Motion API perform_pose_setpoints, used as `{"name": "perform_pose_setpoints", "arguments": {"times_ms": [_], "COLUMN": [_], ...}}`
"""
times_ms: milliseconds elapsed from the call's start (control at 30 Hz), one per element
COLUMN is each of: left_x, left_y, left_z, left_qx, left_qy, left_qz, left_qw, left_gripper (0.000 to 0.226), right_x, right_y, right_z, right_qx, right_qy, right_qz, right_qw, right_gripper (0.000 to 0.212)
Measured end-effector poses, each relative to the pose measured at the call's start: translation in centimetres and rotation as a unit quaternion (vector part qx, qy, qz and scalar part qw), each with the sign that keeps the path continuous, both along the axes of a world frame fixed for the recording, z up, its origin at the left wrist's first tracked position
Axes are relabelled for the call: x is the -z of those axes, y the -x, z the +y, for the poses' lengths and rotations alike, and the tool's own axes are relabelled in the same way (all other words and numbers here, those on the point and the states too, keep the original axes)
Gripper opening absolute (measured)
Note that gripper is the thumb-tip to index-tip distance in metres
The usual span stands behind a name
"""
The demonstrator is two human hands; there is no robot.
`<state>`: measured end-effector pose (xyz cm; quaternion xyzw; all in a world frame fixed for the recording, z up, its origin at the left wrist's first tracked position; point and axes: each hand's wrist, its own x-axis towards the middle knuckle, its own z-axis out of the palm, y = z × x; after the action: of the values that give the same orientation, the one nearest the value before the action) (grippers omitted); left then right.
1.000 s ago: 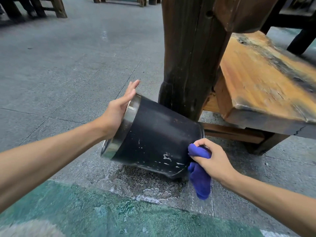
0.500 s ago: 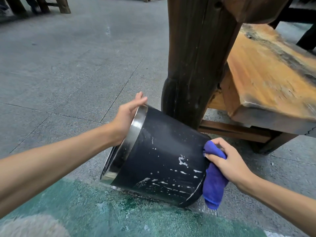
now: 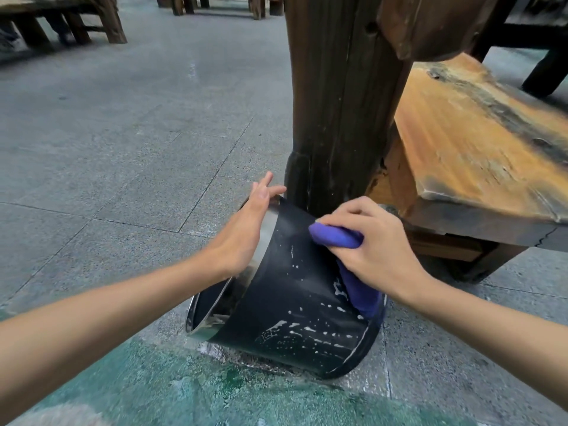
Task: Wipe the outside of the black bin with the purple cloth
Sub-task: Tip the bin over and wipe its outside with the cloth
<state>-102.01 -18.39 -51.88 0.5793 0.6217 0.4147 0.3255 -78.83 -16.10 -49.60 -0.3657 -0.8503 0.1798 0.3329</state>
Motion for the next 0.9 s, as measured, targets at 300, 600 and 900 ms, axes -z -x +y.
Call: {"name": "perform_pose_setpoints", "arguments": {"times_ms": [300, 600, 900], "left_x": [0.7, 0.8, 0.8], "left_y": [0.7, 2.3, 3.5], "left_z": [-1.6, -0.8, -1.7], "left_qx": [0.056, 0.052, 0.048], "left_qy": [-0.034, -0.031, -0.001], "left_qz": [-0.146, -0.143, -0.095], "left_qw": [0.987, 0.988, 0.994], "left_gripper": [0.087, 0.098, 0.092], "right_x": [-2.2, 0.9, 4.9], "right_y": [6.9, 4.6, -0.5], "right_z": [-1.1, -1.3, -1.9], "right_qx": [-0.084, -0.191, -0.175], "right_qy": [-0.105, -0.09, -0.259], "right_qz": [-0.088, -0.261, -0.35], "right_qw": [0.987, 0.942, 0.883], "right_gripper": [0.033, 0.083, 0.075]}}
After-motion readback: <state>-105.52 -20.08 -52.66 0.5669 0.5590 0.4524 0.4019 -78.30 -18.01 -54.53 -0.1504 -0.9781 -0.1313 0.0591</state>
